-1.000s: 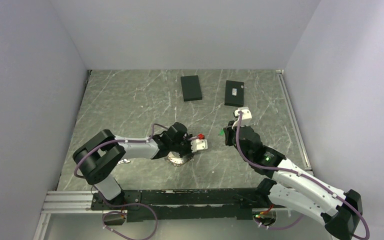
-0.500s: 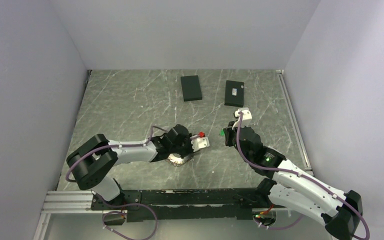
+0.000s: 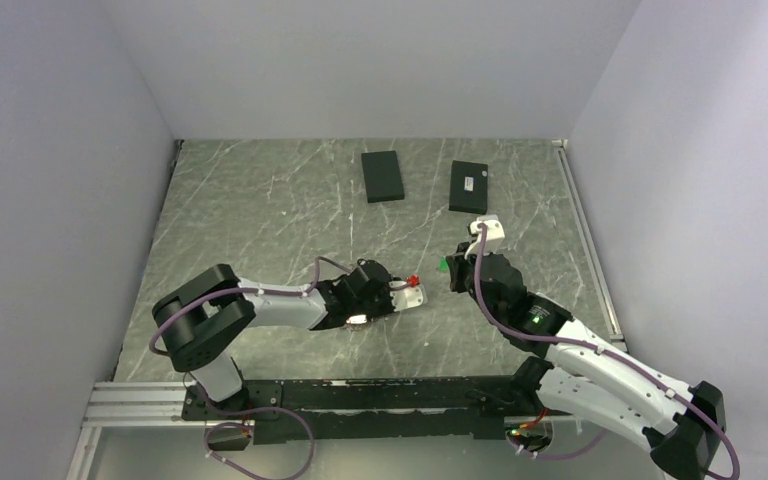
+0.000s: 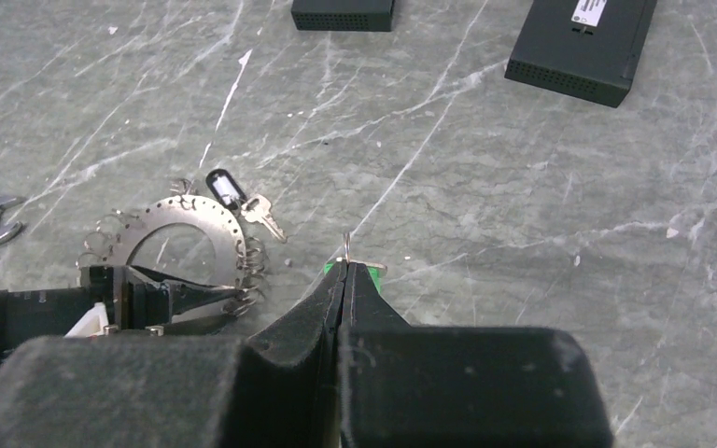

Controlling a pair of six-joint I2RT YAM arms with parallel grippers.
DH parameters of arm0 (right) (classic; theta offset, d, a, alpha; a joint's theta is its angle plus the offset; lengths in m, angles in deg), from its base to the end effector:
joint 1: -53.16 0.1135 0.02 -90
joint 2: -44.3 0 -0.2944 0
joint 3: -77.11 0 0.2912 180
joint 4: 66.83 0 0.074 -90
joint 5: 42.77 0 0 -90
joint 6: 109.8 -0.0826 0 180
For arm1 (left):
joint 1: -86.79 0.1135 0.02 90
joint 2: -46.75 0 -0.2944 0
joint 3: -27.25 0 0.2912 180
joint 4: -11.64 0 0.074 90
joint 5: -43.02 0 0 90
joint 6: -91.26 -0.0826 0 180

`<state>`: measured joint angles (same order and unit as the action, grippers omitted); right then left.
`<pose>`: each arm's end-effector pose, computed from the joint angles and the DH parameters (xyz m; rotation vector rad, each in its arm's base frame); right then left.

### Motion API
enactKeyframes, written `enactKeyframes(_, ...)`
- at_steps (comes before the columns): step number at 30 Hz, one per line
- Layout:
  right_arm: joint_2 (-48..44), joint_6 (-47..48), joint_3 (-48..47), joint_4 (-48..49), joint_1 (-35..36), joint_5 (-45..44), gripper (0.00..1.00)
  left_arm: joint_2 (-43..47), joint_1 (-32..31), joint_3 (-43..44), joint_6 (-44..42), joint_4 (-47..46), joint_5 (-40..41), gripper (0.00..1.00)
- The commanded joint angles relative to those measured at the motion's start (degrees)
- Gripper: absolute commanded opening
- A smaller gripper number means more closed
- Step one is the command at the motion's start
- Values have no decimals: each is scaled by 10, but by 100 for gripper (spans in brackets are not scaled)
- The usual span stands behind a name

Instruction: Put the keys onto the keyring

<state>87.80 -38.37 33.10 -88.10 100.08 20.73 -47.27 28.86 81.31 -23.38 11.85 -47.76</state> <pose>0.1881 0.1472 0.2663 -0.1643 1.9001 0.3301 0.2027 -0.3256 0.1191 1.5179 1.7177 -0.3199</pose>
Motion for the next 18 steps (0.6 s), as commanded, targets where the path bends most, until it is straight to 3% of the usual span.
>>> enactKeyframes(1,-8,4,-1,26,0,0,0,-8,-1,22,-37,-25,42,29)
enactKeyframes(9,-7,4,2,29,0,0,0,52,-1,14,-44,17,27,34)
enactKeyframes(14,-6,5,5,35,0,2,0,83,-2,13,15,37,32,34)
enactKeyframes(18,-7,5,7,35,0,3,0,55,-18,12,45,16,56,34)
